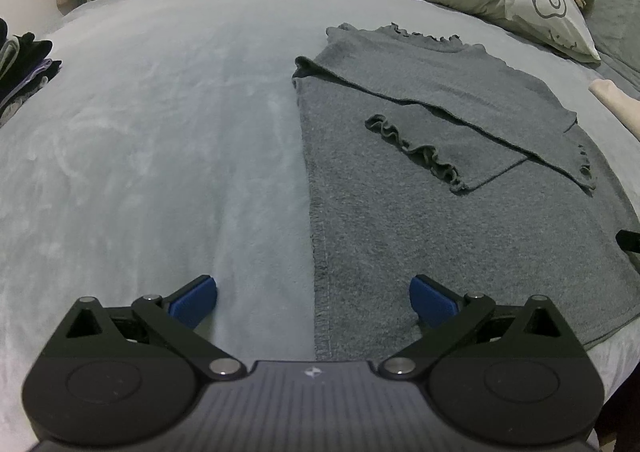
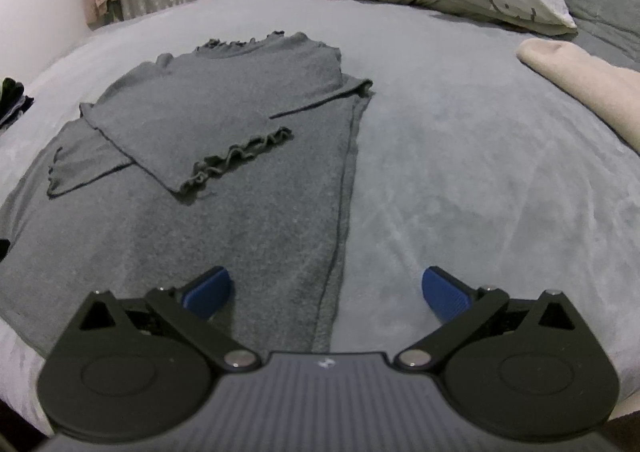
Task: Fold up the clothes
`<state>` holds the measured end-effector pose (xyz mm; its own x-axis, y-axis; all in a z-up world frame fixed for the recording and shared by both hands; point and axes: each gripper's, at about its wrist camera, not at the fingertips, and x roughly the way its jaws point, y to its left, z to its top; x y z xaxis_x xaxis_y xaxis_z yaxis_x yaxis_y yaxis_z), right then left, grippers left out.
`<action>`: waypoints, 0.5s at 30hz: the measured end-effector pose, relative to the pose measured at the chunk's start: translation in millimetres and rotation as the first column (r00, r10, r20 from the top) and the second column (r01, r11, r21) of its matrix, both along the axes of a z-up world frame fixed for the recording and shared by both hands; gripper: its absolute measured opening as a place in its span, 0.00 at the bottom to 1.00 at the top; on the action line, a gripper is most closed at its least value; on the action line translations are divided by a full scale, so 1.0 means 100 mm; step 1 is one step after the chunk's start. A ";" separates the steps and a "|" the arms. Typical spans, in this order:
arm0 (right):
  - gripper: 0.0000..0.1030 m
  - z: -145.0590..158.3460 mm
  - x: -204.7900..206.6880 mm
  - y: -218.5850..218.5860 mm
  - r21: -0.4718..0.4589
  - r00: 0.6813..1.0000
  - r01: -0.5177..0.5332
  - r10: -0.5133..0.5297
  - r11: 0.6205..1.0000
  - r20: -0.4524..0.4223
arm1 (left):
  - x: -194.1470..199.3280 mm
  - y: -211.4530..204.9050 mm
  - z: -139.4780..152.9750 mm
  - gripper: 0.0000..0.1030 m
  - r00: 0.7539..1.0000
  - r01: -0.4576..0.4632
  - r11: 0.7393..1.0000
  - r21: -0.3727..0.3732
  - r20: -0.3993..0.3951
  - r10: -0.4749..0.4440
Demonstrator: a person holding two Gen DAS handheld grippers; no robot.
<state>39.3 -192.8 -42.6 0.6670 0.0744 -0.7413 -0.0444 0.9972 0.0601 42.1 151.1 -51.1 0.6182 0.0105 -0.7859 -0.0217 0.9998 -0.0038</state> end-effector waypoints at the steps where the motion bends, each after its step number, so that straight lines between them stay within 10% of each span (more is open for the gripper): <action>1: 1.00 0.01 0.01 0.00 0.002 1.000 0.000 0.000 1.000 -0.003 | 0.00 0.00 0.00 1.00 1.000 0.000 1.000 0.000 0.003 0.000; 15: 0.99 0.11 -0.11 -0.05 0.034 0.997 -0.051 0.053 0.998 -0.056 | -0.13 0.07 0.11 0.99 0.997 0.019 0.999 -0.047 -0.080 -0.023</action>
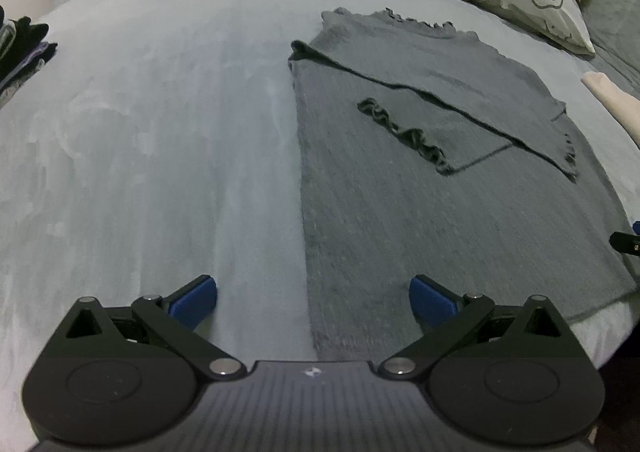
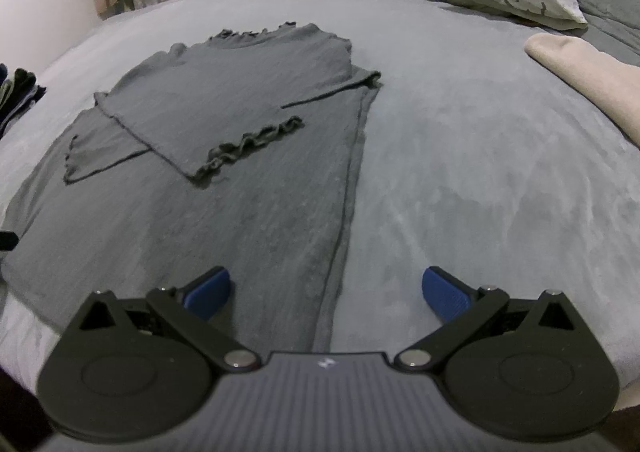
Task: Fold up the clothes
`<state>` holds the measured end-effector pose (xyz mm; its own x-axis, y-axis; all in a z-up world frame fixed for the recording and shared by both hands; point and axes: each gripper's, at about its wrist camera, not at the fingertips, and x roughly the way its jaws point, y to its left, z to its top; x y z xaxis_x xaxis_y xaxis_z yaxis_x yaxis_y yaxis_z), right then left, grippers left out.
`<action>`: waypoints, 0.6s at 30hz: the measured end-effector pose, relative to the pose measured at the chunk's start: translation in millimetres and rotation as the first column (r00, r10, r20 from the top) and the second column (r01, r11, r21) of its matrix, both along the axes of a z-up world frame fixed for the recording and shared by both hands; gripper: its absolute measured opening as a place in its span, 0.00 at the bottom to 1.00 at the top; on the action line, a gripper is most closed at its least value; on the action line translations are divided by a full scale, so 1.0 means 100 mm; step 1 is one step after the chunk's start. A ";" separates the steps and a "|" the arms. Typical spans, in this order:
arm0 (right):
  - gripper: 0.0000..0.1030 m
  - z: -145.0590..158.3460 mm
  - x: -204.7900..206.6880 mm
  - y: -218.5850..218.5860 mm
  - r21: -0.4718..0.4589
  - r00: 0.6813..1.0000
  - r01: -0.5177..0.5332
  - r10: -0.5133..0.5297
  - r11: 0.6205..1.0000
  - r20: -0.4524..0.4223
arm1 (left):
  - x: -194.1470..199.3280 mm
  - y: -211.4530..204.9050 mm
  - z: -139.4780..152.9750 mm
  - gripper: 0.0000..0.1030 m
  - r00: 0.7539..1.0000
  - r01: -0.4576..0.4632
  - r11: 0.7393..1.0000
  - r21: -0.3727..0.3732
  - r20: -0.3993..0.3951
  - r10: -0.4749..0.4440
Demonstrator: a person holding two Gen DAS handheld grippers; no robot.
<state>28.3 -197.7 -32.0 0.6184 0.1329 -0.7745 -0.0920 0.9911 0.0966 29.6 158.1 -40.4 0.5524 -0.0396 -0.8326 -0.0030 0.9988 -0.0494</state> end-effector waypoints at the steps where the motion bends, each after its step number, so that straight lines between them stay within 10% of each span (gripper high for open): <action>1: 0.98 0.01 -0.03 -0.01 0.009 1.000 -0.004 0.004 1.000 -0.004 | -0.02 0.02 0.00 0.98 1.000 0.003 1.000 -0.012 -0.004 -0.003; 8: 0.85 0.11 -0.18 -0.16 0.119 1.000 0.006 -0.003 0.993 -0.030 | -0.10 0.33 0.06 0.89 0.999 -0.045 0.973 -0.227 -0.015 0.043; 18: 0.60 0.15 -0.32 -0.36 0.351 0.994 0.025 0.015 0.936 -0.110 | -0.14 0.56 0.04 0.38 0.995 -0.084 0.875 -0.478 -0.088 0.047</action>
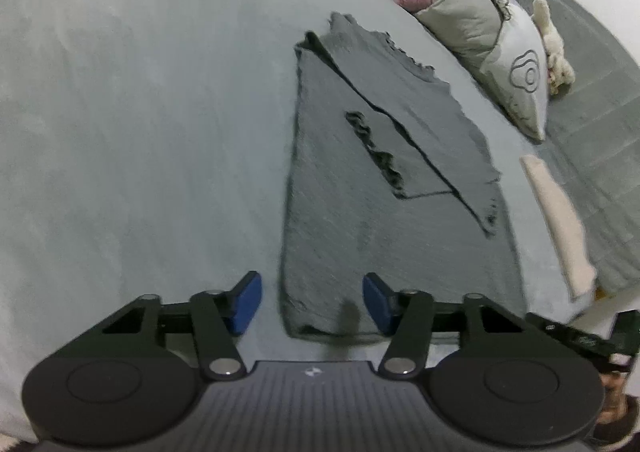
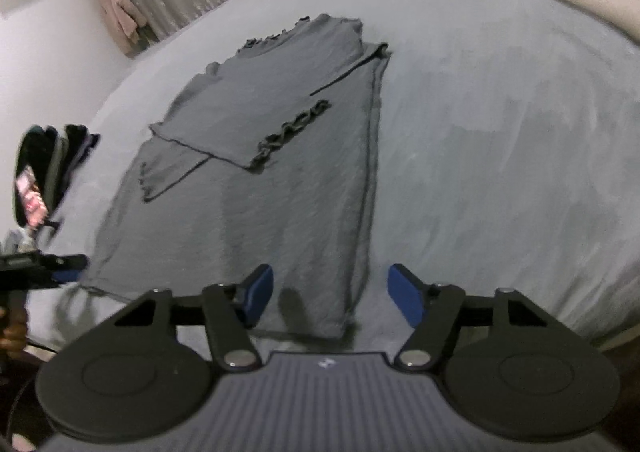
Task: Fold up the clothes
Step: 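Grasp the top's hem with both grippers and lift it toward the collar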
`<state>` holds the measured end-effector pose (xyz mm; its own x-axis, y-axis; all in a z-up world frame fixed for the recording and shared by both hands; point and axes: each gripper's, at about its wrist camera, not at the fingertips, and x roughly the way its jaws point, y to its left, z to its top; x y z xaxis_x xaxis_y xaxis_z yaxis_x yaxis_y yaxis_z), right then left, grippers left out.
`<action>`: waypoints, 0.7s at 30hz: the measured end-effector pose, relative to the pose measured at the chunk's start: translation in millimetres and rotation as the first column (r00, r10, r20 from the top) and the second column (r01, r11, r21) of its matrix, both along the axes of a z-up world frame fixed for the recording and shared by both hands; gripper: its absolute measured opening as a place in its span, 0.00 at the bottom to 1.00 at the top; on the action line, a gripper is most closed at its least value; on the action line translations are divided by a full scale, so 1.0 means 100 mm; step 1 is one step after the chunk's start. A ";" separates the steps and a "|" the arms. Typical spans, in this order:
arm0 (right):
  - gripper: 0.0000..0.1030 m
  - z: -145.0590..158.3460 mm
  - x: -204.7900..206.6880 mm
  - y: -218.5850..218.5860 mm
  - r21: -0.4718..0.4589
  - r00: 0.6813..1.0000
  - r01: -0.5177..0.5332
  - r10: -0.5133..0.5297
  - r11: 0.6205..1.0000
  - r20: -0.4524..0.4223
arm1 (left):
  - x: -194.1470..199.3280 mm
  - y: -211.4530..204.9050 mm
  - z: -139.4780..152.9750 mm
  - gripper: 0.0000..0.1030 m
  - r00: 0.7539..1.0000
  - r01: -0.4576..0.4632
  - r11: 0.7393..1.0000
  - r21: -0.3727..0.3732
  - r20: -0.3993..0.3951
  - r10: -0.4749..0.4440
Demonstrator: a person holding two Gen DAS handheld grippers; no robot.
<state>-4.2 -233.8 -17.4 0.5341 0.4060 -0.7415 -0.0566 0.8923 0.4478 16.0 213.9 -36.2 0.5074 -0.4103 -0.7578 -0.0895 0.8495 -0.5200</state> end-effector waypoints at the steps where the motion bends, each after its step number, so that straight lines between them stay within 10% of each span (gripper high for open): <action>1: 0.56 -0.01 -0.01 0.00 0.026 1.000 -0.010 0.010 1.000 -0.011 | 0.00 -0.01 -0.02 0.33 1.000 0.004 1.000 -0.017 -0.009 -0.004; 6: 0.13 -0.09 0.01 0.02 0.099 0.998 -0.024 0.031 0.995 -0.061 | 0.00 0.03 -0.05 0.08 0.999 -0.045 0.999 -0.014 -0.024 0.044; 11: 0.11 0.03 0.06 -0.07 0.243 0.999 -0.010 0.018 0.970 -0.030 | 0.04 0.08 0.03 0.06 0.994 -0.107 0.993 -0.050 0.032 0.109; 21: 0.11 0.33 0.66 -0.12 0.227 0.998 0.013 -0.027 0.974 0.058 | 0.65 0.04 0.31 0.06 0.978 -0.150 0.985 -0.083 0.135 0.160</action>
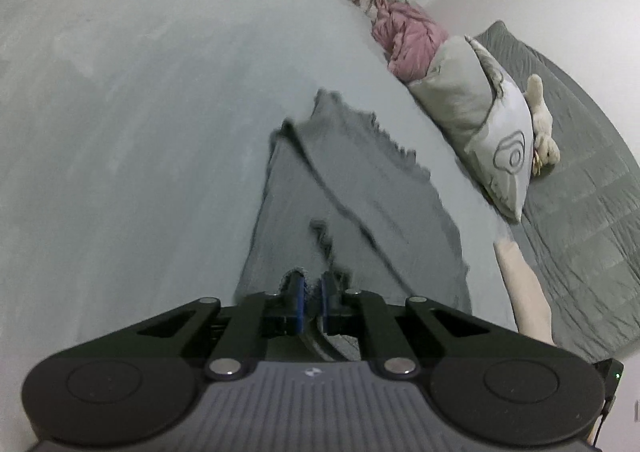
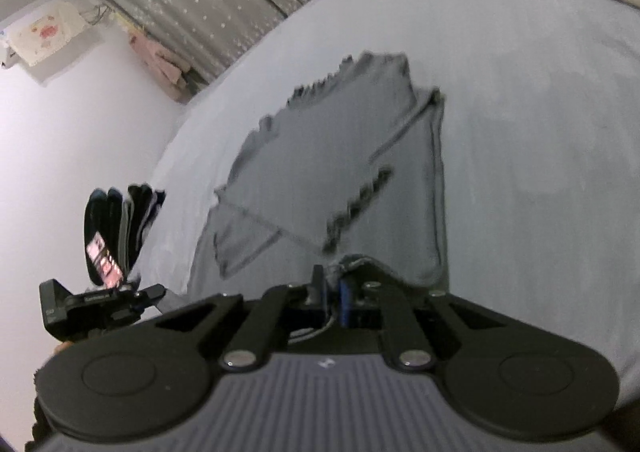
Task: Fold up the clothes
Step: 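Grasp the top's hem with both grippers and lift it toward the collar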
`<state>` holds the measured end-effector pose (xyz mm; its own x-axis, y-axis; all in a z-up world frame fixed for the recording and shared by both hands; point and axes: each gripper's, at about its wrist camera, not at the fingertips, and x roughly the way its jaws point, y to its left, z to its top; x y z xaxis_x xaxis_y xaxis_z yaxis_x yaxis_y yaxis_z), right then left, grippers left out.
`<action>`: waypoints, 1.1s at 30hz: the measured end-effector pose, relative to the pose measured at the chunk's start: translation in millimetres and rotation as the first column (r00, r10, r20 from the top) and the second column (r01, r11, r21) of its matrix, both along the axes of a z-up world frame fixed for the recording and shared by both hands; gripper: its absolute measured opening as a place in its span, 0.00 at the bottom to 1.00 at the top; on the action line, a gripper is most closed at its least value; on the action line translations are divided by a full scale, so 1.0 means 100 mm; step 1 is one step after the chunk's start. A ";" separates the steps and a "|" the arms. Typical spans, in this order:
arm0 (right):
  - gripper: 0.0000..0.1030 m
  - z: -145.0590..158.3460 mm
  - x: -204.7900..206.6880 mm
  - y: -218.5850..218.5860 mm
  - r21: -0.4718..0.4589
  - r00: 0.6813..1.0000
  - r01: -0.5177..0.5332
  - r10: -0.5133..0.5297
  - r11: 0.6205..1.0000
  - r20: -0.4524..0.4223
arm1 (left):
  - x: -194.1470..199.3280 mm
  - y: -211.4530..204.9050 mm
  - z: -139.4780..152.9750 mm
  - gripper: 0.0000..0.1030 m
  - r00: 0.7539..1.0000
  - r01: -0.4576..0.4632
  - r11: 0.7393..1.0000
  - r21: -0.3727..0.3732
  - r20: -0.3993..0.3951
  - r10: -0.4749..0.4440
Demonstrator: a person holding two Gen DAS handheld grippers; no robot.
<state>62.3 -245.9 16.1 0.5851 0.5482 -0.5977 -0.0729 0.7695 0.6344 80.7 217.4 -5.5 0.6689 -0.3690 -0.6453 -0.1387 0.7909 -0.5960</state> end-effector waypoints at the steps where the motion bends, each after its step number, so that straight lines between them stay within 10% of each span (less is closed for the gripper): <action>1: 0.11 0.00 0.09 -0.01 -0.008 1.000 0.005 -0.005 1.000 0.002 | 0.10 0.00 0.02 0.06 1.000 -0.009 1.000 0.011 0.002 0.009; 14: 0.11 -0.09 1.52 -0.12 -0.093 0.993 0.118 -0.117 0.989 0.016 | 1.67 -0.12 0.01 0.06 0.998 -0.038 0.987 0.156 0.049 0.031; 33: 0.17 -0.52 2.73 -0.32 0.014 0.971 0.237 -0.237 0.971 0.032 | 2.94 -0.12 -0.29 0.13 0.987 -0.091 0.973 0.211 0.151 0.060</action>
<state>335.1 -278.4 -36.3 0.7186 0.3973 -0.5707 0.0897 0.7608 0.6427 374.7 205.0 -34.1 0.7801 -0.1756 -0.6005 -0.1294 0.8938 -0.4295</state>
